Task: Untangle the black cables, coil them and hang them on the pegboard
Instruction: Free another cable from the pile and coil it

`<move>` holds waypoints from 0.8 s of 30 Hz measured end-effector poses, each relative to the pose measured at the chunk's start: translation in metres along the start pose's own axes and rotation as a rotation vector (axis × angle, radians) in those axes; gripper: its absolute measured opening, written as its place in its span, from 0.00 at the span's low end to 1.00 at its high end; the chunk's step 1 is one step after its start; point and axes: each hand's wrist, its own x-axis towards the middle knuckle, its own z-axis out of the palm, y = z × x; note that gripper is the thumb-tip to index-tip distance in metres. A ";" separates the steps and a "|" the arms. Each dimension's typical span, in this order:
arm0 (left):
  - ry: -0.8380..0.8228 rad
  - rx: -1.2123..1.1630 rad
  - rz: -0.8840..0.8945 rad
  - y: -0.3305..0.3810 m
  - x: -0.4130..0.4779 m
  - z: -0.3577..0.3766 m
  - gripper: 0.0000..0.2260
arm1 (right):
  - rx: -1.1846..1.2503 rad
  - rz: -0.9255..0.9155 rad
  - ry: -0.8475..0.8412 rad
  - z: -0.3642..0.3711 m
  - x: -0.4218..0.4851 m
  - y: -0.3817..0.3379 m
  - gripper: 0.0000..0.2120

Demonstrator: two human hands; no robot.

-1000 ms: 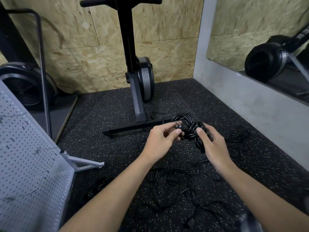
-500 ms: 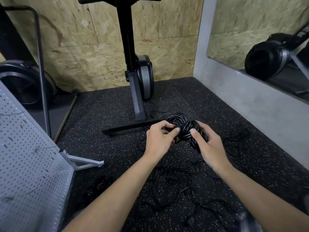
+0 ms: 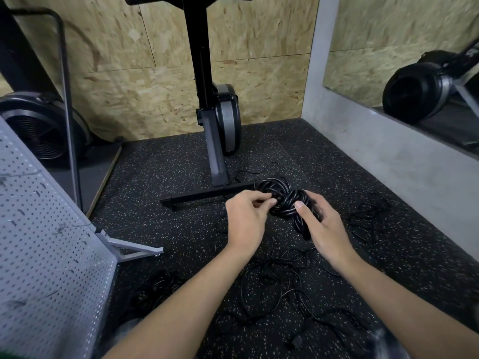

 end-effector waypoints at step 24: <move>-0.656 -0.037 -0.043 -0.037 0.038 -0.051 0.27 | 0.040 -0.024 -0.377 -0.017 0.006 -0.006 0.17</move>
